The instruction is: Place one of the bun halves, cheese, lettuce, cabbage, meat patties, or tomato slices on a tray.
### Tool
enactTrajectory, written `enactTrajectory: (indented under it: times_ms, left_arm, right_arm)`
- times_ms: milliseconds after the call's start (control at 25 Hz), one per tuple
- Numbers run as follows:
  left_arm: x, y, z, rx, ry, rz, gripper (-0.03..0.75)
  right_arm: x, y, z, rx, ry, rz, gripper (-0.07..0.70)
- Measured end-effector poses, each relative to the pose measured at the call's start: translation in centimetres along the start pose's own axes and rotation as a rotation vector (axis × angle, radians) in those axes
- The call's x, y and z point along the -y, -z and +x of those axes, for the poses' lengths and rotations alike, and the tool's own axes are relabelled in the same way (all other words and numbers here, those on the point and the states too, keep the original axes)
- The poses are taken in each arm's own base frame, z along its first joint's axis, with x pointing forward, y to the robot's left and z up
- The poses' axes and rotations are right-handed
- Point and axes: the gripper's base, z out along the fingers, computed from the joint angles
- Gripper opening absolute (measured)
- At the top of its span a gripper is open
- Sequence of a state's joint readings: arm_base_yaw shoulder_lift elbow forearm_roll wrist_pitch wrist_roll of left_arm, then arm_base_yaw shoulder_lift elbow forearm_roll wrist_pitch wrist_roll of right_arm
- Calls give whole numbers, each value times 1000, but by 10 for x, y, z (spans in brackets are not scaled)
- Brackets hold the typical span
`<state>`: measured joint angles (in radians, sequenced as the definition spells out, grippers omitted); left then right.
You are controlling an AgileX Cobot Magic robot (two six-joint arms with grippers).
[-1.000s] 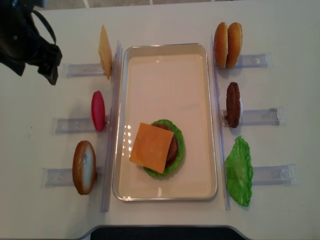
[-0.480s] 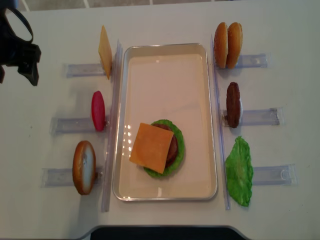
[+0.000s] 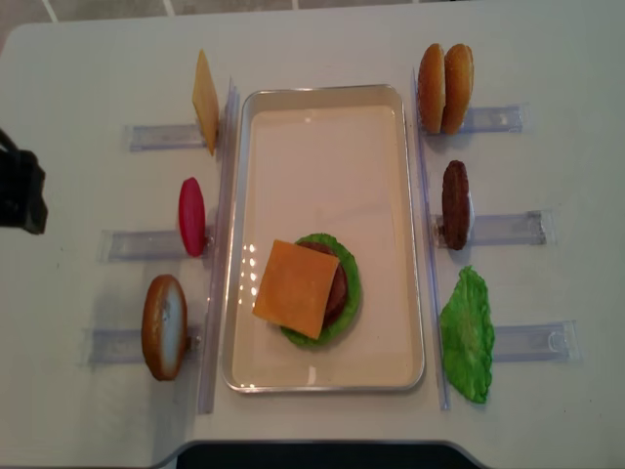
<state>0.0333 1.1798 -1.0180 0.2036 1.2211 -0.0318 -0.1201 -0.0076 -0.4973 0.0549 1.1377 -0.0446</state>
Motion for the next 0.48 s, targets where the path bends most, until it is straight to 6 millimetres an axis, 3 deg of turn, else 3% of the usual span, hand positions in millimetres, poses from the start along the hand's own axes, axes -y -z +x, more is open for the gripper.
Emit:
enactTrajectory:
  times_ms: [200,480]
  left_arm:
    - [3,13,46,63,28,39,653]
    - [14,-4,117,71,48,91,653]
  right_arm:
    - [0,0,0,0,0,0,538]
    - [0,0,0,0,0,0,538]
